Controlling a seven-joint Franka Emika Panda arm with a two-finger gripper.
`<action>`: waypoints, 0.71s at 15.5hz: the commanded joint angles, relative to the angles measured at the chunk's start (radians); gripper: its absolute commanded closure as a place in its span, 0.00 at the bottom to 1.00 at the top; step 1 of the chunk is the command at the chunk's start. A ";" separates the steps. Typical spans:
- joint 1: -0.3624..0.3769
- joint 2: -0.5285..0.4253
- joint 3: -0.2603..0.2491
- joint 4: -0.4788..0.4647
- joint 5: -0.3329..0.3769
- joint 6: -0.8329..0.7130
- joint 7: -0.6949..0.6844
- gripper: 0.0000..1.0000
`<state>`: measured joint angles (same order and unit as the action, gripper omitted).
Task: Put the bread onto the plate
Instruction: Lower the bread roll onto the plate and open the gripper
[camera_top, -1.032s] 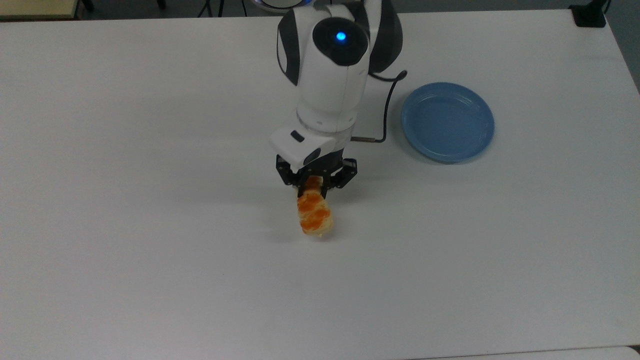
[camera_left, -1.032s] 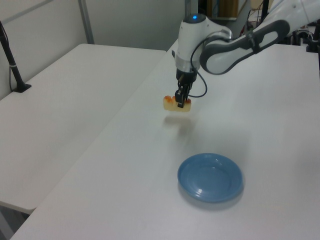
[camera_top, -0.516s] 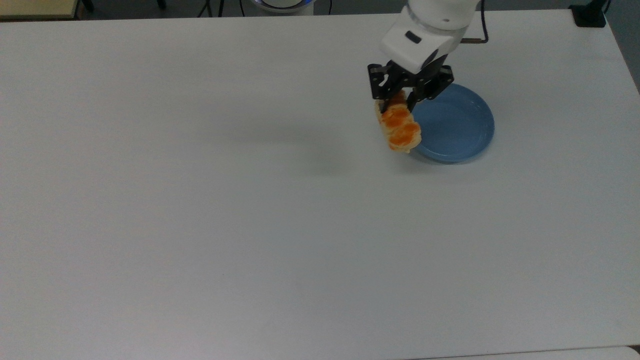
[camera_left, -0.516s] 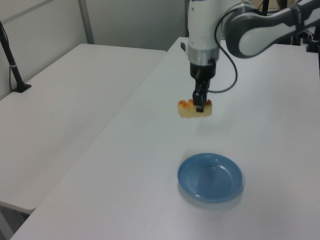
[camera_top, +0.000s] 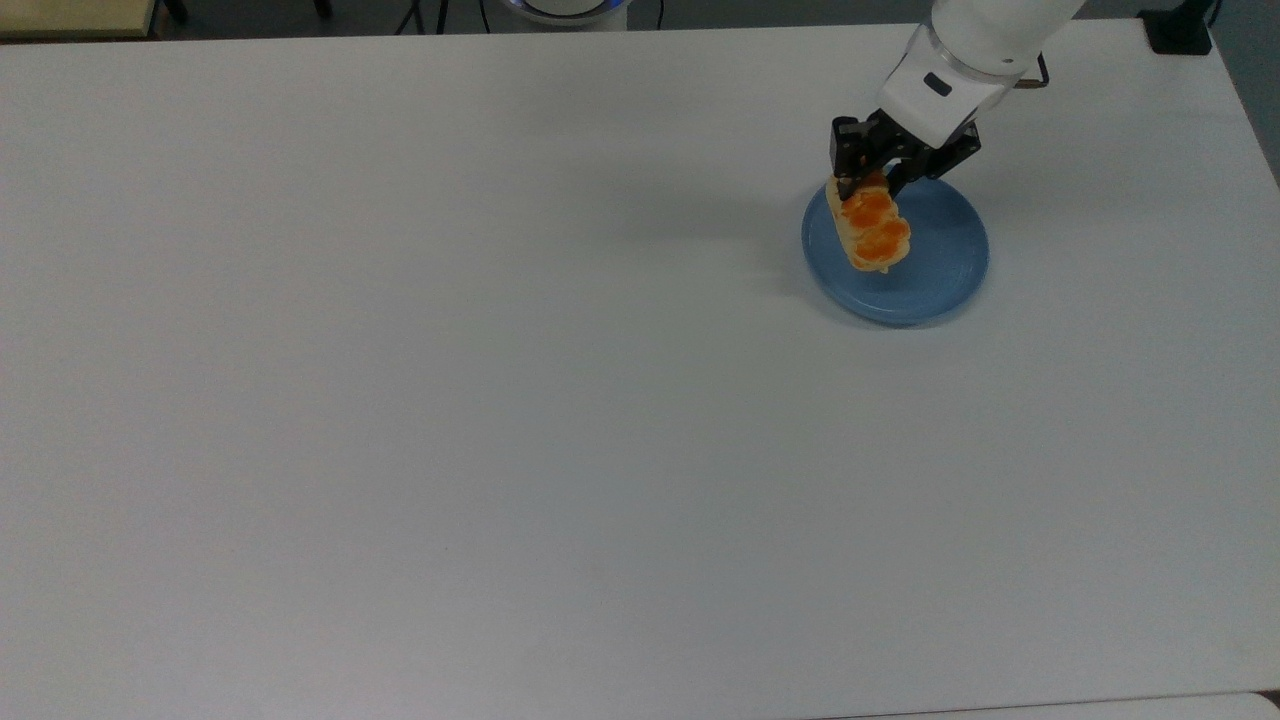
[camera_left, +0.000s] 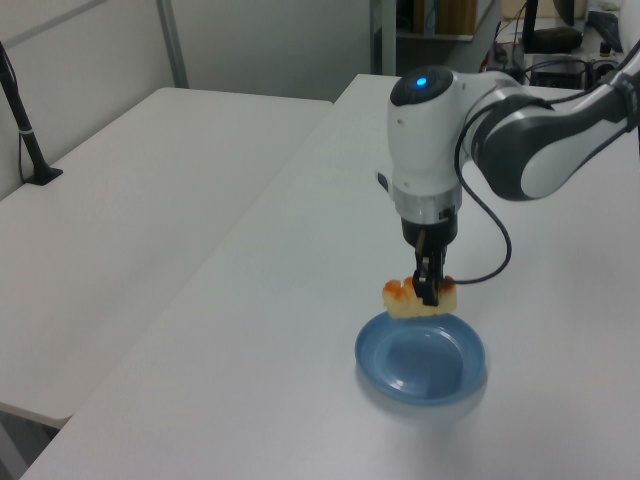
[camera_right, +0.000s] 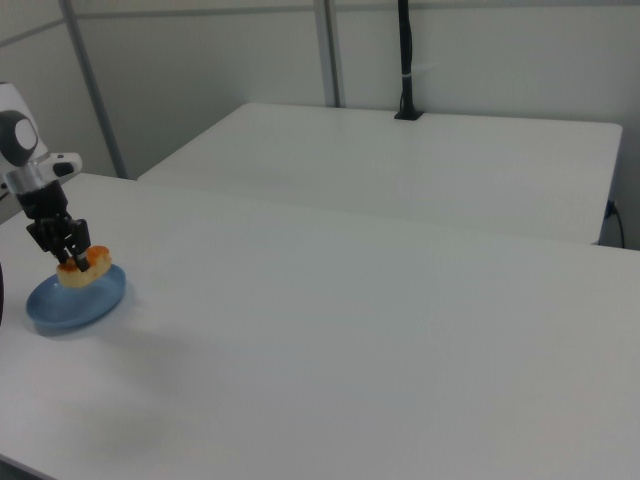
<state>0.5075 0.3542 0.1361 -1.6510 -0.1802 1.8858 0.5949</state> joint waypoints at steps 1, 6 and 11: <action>0.031 0.017 0.003 -0.038 0.002 0.091 0.114 0.56; 0.060 0.100 0.002 -0.033 -0.005 0.164 0.158 0.55; 0.062 0.109 0.002 -0.030 -0.010 0.159 0.180 0.00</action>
<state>0.5600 0.4737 0.1420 -1.6726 -0.1807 2.0375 0.7459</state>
